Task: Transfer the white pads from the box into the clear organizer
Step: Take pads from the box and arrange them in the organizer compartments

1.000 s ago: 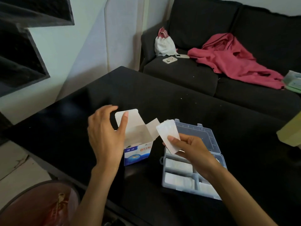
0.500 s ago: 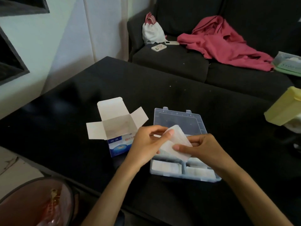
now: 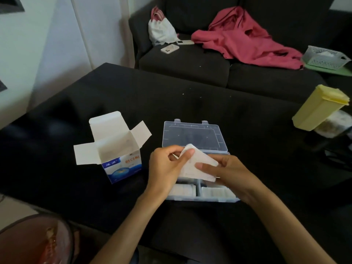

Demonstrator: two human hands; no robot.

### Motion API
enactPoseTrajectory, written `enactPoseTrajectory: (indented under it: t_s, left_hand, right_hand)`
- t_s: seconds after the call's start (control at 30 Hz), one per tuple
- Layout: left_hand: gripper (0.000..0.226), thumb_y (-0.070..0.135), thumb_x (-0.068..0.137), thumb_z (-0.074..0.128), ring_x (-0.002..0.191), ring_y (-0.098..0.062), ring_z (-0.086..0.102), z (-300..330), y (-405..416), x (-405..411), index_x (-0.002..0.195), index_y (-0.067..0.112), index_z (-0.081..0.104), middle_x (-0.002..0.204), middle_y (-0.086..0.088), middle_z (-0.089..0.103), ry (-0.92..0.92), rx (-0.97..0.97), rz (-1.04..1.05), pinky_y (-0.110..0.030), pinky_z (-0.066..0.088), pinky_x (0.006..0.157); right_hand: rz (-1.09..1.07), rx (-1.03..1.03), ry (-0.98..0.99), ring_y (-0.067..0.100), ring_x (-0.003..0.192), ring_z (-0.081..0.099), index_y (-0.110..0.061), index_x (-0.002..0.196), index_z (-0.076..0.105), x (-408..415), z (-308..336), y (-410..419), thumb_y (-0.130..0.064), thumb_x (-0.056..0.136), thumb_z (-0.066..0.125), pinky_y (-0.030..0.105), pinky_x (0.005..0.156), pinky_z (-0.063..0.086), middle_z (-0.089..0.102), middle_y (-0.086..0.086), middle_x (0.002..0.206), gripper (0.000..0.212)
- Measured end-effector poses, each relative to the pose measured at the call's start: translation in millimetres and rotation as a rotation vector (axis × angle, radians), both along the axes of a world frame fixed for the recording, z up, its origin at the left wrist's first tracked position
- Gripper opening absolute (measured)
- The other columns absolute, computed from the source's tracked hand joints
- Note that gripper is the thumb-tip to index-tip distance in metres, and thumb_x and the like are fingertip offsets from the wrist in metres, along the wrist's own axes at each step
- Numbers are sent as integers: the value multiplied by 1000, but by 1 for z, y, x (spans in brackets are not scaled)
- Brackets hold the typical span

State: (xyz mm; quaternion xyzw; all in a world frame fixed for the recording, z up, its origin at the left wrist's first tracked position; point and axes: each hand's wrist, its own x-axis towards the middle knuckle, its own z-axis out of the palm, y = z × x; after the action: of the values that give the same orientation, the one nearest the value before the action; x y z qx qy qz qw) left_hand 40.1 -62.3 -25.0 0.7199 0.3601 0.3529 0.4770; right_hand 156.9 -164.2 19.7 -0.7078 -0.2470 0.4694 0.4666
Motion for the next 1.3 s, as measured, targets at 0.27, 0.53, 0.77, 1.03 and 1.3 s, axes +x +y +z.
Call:
enactPoseTrajectory:
  t_s: [0.27,0.53,0.77,1.03,1.3]
  left_hand:
    - [13,39,85,63,78,3,62,-3,1,9,89,26,67,80,22,62,-18,-3,32,-9,49,58]
    - [19,23,90,60,85,-2,67,22,18,-7,109,22,60,99,10,66,-28,-319,-277,-19,57,66]
    - [38,13,83,68,86,3,64,31,29,3,119,22,57,98,17,62,-88,-187,-226,-12,53,67]
    - [37,15,84,67,94,-7,66,9,22,35,120,16,58,110,2,67,-16,-255,-317,-21,57,75]
    - [31,20,84,69,96,-12,66,-12,13,57,114,16,61,110,0,68,88,-48,-293,-29,57,80]
  right_hand:
    - [-184,162,49,14,82,71,-11,99,67,-4,-16,-2,-13,78,70,22,65,57,72,4,95,21]
    - [-23,153,-80,12,76,71,-11,96,68,24,-2,19,-16,80,67,16,60,55,72,0,88,17]
    - [163,186,-286,9,81,69,-11,103,64,40,20,47,-19,83,65,18,65,56,68,2,98,22]
    - [239,123,-552,11,101,57,-25,106,61,69,10,27,-20,83,66,18,69,55,57,-10,106,24]
    - [179,123,-426,3,82,65,-21,92,65,85,-17,8,-10,79,70,14,62,52,65,-5,92,18]
